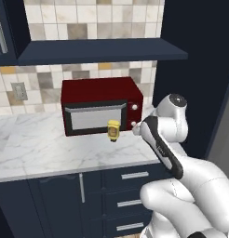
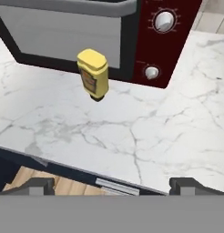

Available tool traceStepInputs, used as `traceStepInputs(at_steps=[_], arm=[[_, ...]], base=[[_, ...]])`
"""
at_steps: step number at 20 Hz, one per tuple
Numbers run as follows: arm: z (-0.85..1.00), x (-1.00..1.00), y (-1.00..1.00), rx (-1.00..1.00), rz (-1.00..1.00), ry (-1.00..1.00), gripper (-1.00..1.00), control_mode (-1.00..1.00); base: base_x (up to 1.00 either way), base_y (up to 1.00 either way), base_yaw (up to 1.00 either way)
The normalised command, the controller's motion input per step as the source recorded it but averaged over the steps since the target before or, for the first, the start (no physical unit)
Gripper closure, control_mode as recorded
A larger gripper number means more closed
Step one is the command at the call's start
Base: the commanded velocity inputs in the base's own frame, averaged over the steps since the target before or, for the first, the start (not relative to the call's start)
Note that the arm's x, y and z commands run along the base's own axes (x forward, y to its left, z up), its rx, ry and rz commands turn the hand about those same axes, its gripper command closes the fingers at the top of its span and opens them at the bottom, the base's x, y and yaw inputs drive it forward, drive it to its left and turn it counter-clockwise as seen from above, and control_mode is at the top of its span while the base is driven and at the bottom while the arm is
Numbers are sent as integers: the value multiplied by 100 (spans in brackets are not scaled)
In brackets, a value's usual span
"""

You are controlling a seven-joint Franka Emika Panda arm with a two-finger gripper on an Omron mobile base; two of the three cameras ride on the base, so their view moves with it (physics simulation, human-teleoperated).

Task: Place the mustard and mayonnaise from the counter to the top shelf of the fridge. If the existing items in the fridge are on the top shelf, move them to other shelves.

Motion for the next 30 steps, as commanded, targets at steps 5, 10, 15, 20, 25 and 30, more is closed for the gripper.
traceStepInputs(at_steps=[5,10,15,20,25,30], arm=[[-10,66,-4,0,7,0,-100,-100],[-20,73,13,-1,5,0,-100,-100],[-18,79,28,-3,1,0,-100,-100],[-28,66,31,-3,0,-3,-100,-100],[-28,33,31,0,0,-10,-100,-100],[-17,6,42,0,0,-13,-100,-100]], base=[[0,0,0],[0,0,0],[0,0,0],[0,0,0],[0,0,0],[0,0,0]])
